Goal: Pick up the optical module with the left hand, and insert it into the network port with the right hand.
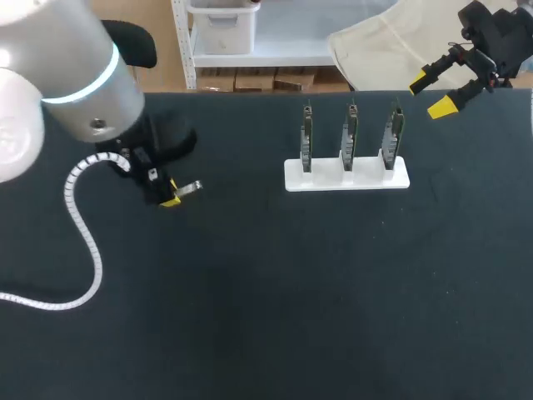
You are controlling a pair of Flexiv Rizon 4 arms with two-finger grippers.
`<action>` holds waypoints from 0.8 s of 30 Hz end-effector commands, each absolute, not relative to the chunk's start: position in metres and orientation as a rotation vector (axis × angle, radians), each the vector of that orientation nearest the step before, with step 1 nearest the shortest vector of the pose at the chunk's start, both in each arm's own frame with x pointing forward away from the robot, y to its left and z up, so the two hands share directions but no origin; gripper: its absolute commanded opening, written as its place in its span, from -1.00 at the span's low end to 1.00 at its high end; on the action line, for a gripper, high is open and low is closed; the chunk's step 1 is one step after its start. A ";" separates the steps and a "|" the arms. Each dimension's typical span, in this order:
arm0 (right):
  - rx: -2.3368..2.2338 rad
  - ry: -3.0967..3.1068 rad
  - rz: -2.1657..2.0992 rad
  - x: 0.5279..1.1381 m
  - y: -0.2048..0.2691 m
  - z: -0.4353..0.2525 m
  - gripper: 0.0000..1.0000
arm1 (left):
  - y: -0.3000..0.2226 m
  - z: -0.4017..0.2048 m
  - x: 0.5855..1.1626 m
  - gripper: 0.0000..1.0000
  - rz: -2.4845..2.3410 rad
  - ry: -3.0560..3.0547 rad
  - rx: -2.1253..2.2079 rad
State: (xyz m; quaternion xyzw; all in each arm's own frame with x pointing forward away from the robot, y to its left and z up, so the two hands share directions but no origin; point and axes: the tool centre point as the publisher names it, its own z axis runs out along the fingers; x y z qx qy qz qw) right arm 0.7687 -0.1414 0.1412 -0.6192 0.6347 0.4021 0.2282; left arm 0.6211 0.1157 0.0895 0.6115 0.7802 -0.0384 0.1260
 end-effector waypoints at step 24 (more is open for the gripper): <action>-1.707 1.747 1.112 0.771 -0.141 0.141 1.00 | 0.103 0.115 0.641 -1.00 -0.076 2.121 1.762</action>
